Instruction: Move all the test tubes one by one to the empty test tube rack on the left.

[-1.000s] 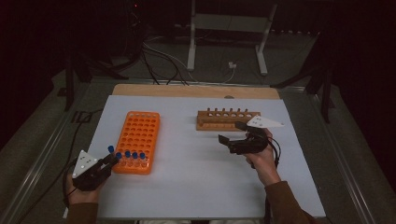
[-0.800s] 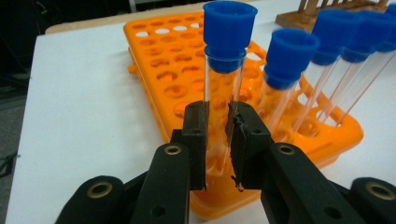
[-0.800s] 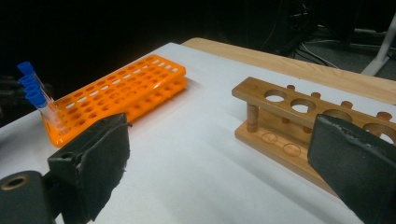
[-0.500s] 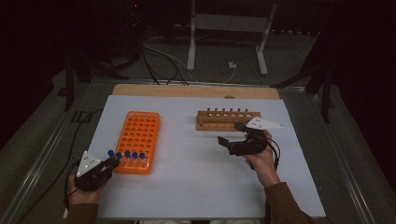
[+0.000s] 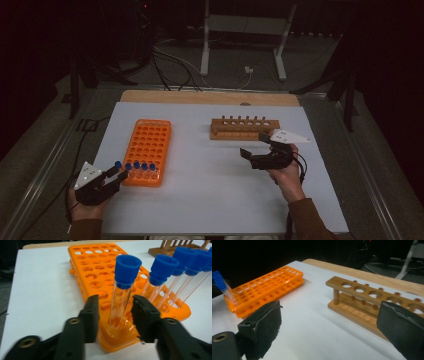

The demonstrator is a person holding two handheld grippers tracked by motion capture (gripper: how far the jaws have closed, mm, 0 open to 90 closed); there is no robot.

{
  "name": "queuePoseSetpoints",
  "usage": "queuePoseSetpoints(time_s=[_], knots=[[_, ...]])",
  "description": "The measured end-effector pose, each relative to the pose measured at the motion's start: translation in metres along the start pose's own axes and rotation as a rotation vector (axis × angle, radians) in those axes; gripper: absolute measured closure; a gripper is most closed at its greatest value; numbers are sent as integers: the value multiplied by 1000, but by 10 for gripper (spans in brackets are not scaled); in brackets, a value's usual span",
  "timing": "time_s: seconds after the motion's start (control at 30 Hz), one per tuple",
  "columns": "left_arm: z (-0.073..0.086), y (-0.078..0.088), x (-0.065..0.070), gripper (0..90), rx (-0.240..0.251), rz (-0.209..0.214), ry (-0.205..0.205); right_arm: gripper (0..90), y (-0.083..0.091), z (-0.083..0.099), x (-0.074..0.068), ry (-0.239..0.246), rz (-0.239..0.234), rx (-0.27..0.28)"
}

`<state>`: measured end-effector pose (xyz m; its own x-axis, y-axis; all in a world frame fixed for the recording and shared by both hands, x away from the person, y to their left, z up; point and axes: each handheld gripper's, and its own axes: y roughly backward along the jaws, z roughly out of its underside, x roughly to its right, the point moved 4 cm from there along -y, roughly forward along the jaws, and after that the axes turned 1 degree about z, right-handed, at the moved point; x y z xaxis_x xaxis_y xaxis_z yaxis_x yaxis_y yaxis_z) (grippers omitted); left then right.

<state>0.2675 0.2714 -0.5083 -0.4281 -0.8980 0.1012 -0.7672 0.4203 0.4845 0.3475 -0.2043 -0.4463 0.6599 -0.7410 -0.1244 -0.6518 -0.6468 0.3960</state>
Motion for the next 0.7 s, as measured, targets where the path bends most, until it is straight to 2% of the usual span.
queuePoseSetpoints(time_s=[0.13,0.23,0.33,0.4,0.47,0.53,0.7], knots=[[-3,5,0,372,37,-4,19,59,10,8,6,11,45,7],[-6,8,1,284,61,-4,22,60,19,17,12,18,82,18],[-9,10,3,175,82,-10,26,55,27,26,18,17,115,21],[-11,11,4,154,97,-2,23,44,33,32,21,7,128,30],[-14,12,6,68,108,-5,26,38,40,39,24,-4,143,42],[-15,13,6,23,116,-2,24,28,47,46,27,-15,157,50],[-17,16,7,4,144,1,21,22,63,57,31,-39,178,75]])
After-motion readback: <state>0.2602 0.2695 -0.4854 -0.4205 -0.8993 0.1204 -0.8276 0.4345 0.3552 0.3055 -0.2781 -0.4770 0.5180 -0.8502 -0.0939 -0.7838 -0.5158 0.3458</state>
